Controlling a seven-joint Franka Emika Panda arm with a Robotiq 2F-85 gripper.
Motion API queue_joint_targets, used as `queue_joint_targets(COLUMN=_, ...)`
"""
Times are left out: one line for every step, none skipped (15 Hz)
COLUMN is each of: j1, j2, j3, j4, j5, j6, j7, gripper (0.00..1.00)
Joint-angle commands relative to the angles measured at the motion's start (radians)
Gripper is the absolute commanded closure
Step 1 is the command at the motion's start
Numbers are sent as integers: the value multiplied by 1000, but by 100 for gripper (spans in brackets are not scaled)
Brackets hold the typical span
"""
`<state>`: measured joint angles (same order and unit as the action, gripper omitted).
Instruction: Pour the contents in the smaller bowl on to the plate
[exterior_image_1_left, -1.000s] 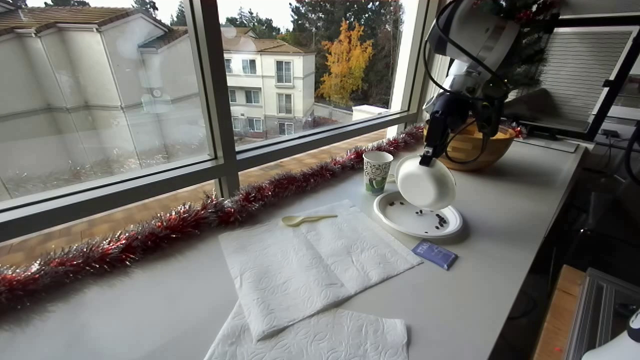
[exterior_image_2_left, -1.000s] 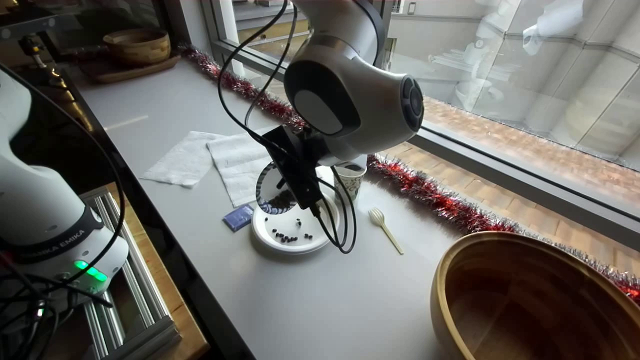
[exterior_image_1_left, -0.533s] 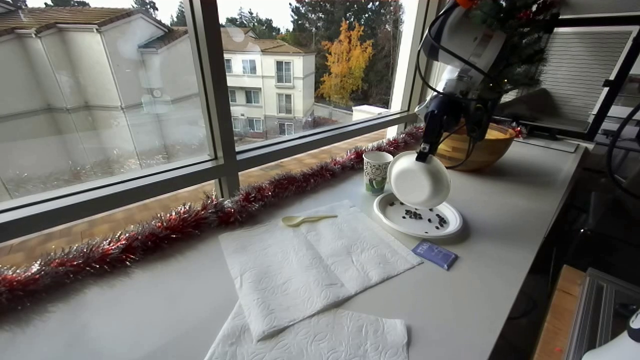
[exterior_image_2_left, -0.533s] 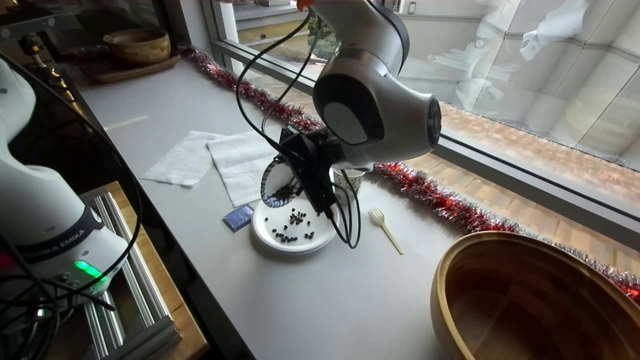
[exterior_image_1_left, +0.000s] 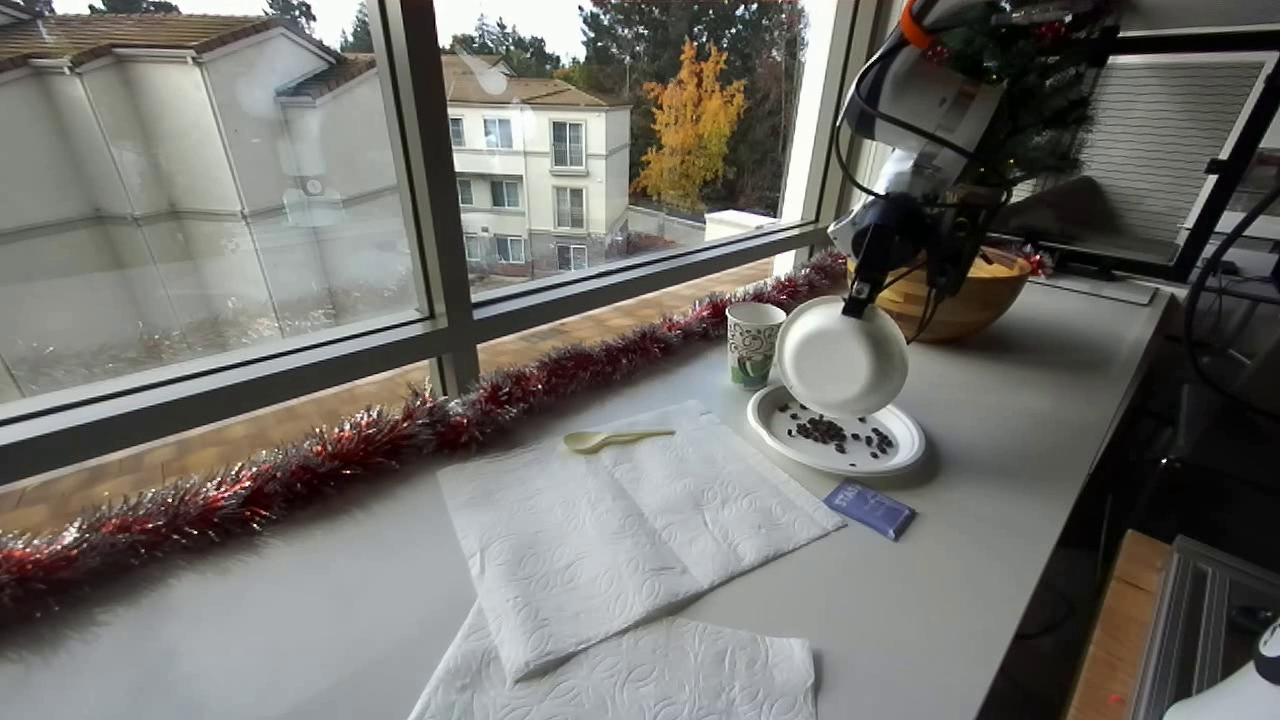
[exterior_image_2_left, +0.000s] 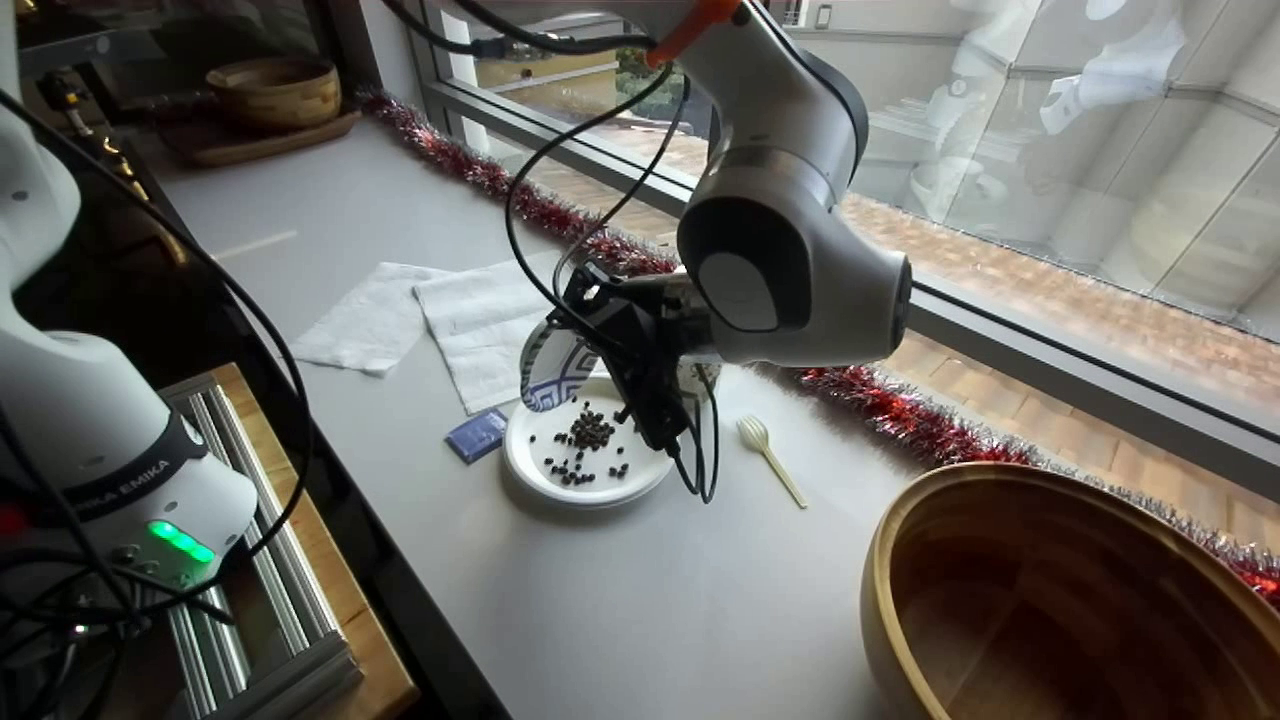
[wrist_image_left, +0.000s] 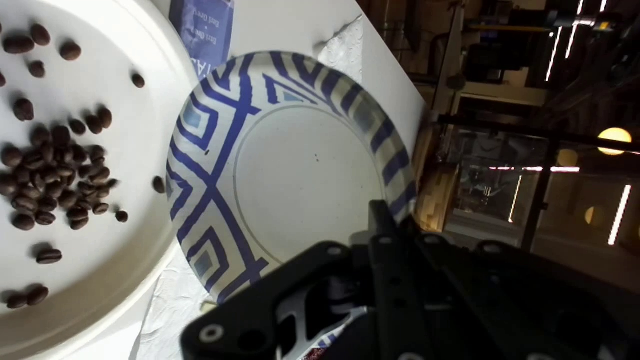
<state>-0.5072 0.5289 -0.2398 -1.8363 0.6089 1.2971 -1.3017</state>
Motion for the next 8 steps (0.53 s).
queue_joint_targets(j1=-38, j2=68, j3=18, j4=87, j5=17, j6=-84, j7=-28, gripper=99)
queue_joint_targets(j1=-43, j2=76, j3=19, j4=98, j5=18, j6=-93, j7=-30, gripper=99)
queue_joint_targets(j1=-49, j2=89, j3=22, j4=113, j5=18, j6=-112, j7=-37, gripper=99)
queue_joint_targets(j1=-53, j2=97, j3=24, j4=124, j5=19, j6=-124, j7=-40, gripper=99)
queue_joint_targets(j1=-56, j2=103, j3=25, j4=132, j5=19, j6=-135, j7=-42, gripper=99)
queue_joint_targets(j1=-50, j2=98, j3=22, j4=131, j5=12, j6=-128, j7=-34, gripper=99)
queue_joint_targets(j1=-34, j2=67, j3=14, j4=99, j5=3, j6=-91, j7=-19, gripper=99)
queue_joint_targets(j1=-21, j2=40, j3=8, j4=72, j5=-2, j6=-59, j7=-7, gripper=99)
